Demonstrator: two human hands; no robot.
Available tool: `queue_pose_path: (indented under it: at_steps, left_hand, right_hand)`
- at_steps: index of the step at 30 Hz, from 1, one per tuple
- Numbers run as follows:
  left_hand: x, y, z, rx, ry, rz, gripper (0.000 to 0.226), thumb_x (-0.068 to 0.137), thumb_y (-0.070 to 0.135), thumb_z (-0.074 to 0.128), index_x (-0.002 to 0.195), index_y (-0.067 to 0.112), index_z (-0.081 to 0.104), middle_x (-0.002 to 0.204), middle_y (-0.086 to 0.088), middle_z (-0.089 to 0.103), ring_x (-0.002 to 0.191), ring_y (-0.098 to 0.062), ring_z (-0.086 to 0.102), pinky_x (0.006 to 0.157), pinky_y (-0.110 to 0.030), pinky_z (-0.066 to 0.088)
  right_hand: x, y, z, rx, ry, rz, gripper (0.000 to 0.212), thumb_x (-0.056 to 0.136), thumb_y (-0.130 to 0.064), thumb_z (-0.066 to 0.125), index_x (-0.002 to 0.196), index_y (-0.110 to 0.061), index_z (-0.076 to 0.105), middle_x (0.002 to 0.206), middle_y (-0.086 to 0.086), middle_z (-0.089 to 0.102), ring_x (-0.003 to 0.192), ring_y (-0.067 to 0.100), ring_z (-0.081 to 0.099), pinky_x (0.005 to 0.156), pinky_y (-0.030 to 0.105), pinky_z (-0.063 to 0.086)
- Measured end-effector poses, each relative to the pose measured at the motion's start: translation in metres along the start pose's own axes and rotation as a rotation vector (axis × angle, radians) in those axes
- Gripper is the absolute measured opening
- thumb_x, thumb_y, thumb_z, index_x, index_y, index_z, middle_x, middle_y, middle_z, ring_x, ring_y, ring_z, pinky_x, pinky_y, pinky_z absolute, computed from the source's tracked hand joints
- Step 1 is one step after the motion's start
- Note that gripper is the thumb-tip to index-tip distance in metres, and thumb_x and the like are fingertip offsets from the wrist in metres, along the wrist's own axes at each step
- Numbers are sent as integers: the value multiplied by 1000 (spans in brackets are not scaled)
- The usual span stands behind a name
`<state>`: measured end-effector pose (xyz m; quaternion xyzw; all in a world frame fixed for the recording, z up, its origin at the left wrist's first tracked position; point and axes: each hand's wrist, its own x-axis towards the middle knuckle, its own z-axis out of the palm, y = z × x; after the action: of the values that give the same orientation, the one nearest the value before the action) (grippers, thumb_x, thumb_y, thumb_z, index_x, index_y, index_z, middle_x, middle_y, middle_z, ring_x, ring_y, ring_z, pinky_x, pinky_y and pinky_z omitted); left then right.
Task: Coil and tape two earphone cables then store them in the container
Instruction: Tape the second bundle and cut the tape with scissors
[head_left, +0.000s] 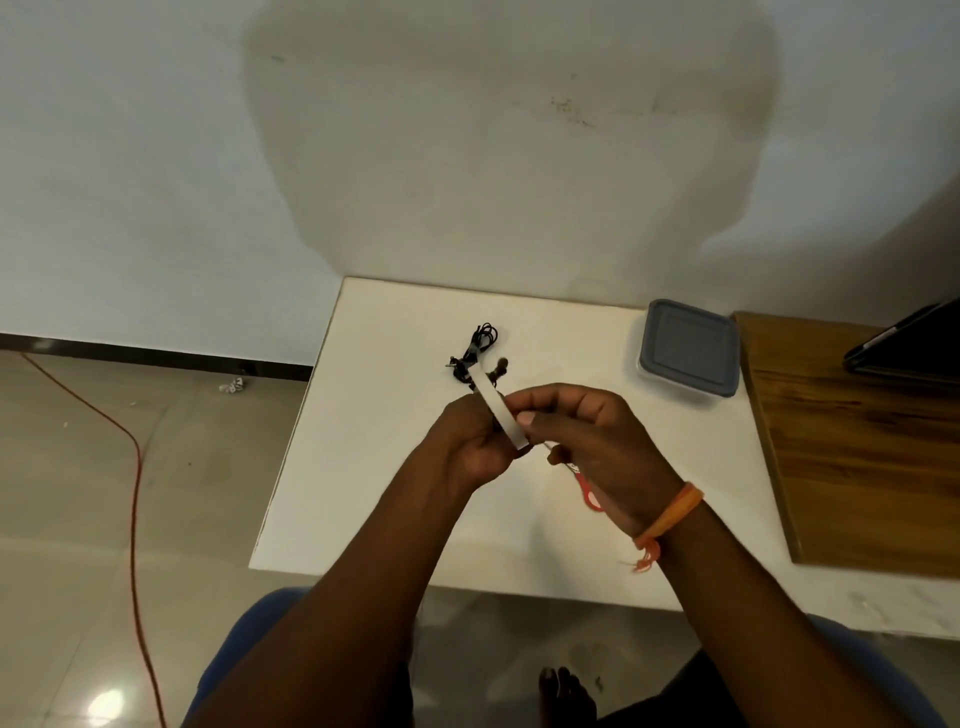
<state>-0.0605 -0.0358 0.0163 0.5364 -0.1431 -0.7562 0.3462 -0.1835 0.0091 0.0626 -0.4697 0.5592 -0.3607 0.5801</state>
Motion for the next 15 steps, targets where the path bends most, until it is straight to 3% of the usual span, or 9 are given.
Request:
queue_pose_path:
  at_steps: [2,6,9,12,15]
  left_hand:
    - [0,0,1,-57,76,-25,29,98,1,38,84,10,61,62,-11,60,48,-18,56,49,-23,47]
    - [6,2,2,-59,163,84,24,103,27,41,95,13,58,97,-13,54,82,-28,47,60,-31,41]
    - [5,4,4,9,163,146,30,105,28,34,113,10,56,89,-14,50,70,-24,45,53,-27,41]
    - [6,2,3,83,144,195,34,106,31,30,112,8,55,89,-13,49,71,-21,46,56,-29,41]
    - [2,3,4,103,105,202,32,106,31,30,105,12,55,92,-14,49,77,-24,46,59,-31,41]
  right_hand:
    - [5,0,-2,-47,46,-19,24,88,-5,61,96,-23,75,94,-2,74,81,7,64,69,26,49]
    - [9,-4,-5,-150,97,-169,34,85,6,56,106,-18,71,97,0,72,80,4,63,66,13,48]
    - [11,-6,-7,-171,98,-257,41,83,-1,54,112,-26,68,95,-4,70,82,9,62,68,19,51]
    - [14,-7,-10,-273,74,-315,51,83,-4,57,117,-42,60,93,-4,67,73,13,59,68,25,52]
    - [15,-7,-14,-382,65,-371,48,83,-2,65,115,-37,63,91,-5,67,69,12,58,64,25,52]
